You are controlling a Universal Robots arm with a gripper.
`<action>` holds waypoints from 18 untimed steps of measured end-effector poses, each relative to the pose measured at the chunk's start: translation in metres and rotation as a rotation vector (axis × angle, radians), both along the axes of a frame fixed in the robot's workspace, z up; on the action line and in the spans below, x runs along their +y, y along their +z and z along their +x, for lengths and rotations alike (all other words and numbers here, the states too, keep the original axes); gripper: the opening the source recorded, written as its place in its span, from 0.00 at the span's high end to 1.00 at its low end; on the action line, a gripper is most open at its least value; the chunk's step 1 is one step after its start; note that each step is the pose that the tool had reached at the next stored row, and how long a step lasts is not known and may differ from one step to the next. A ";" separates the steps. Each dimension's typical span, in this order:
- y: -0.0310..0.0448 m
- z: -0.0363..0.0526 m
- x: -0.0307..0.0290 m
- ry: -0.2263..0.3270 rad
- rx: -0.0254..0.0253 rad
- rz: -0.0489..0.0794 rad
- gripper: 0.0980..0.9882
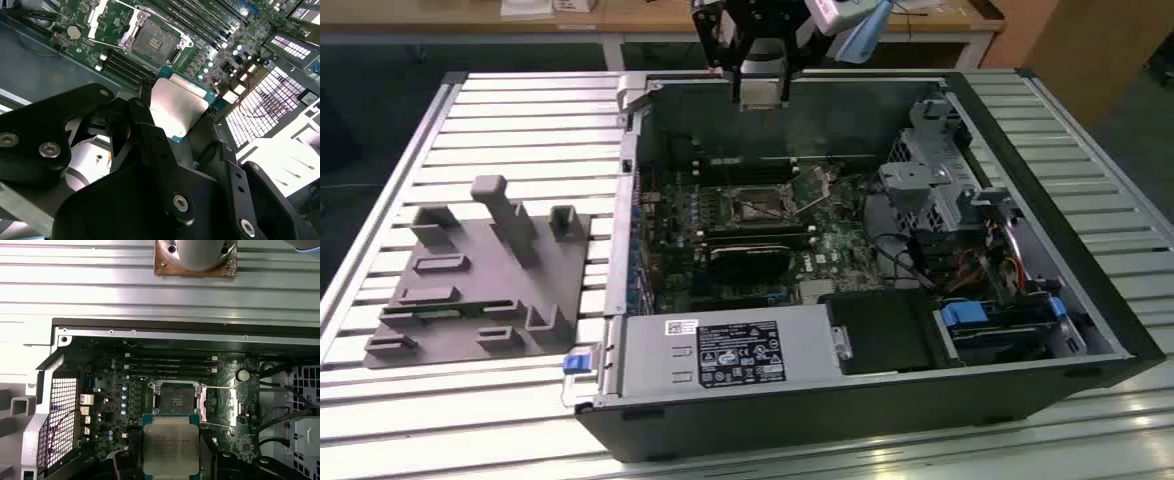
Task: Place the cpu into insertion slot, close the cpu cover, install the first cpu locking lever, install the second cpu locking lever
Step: 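Place the cpu into insertion slot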
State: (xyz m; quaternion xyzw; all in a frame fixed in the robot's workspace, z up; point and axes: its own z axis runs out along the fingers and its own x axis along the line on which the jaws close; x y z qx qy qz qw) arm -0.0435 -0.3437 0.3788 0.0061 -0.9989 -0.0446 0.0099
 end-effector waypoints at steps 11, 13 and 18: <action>-0.0004 -0.0002 0.0000 0.002 -0.0001 0.000 0.50; -0.0010 -0.0002 0.0000 0.002 0.0000 0.000 0.50; -0.0033 -0.0002 0.0000 0.003 0.0000 0.000 0.50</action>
